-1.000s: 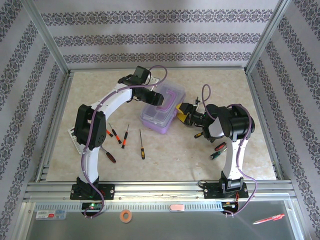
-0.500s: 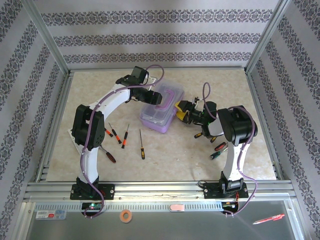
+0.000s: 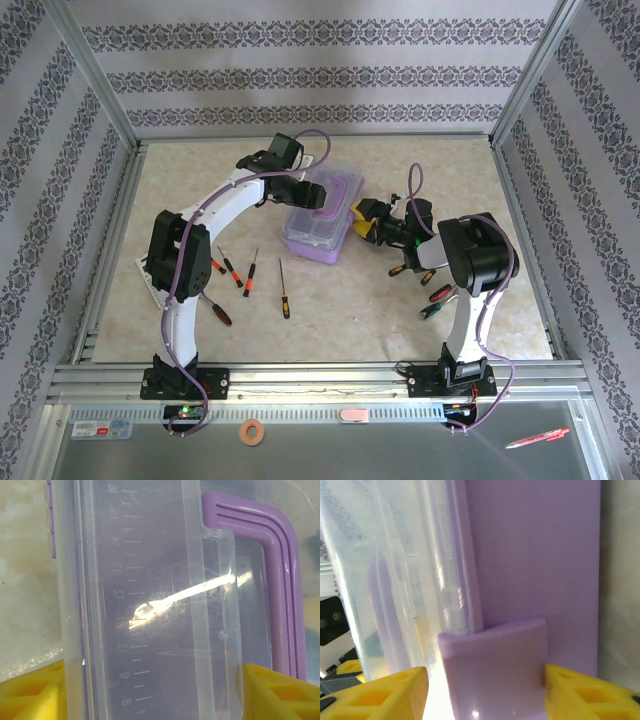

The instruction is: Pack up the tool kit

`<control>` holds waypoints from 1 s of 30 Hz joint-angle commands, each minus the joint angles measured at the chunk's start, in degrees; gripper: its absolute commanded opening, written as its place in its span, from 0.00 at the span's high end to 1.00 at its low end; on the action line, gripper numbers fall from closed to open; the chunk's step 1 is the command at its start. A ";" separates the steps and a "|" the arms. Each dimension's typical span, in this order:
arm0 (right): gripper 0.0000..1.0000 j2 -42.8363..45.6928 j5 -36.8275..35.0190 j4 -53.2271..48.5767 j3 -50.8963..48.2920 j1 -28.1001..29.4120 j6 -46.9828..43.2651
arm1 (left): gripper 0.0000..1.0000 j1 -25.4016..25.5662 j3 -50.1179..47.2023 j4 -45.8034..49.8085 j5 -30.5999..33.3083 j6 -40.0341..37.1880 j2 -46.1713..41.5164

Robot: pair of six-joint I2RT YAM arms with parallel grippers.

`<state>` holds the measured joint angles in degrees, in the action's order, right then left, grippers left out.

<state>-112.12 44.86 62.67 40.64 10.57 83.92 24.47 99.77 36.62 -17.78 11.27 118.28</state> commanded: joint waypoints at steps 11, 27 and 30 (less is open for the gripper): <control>0.48 15.76 5.78 -12.87 1.87 -5.74 -17.27 | 0.36 0.57 -2.59 17.09 10.52 -2.53 6.04; 0.12 45.26 -49.71 -54.87 2.30 6.67 -66.81 | 0.10 0.77 2.77 13.26 6.05 -5.76 -5.16; 0.08 45.86 -47.10 -52.28 0.80 5.27 -64.85 | 0.03 0.89 3.55 13.08 8.69 -5.38 -5.67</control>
<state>-66.35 4.47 10.33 43.55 17.04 23.94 25.08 102.52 46.52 -12.51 7.51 115.70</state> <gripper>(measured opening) 0.918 0.956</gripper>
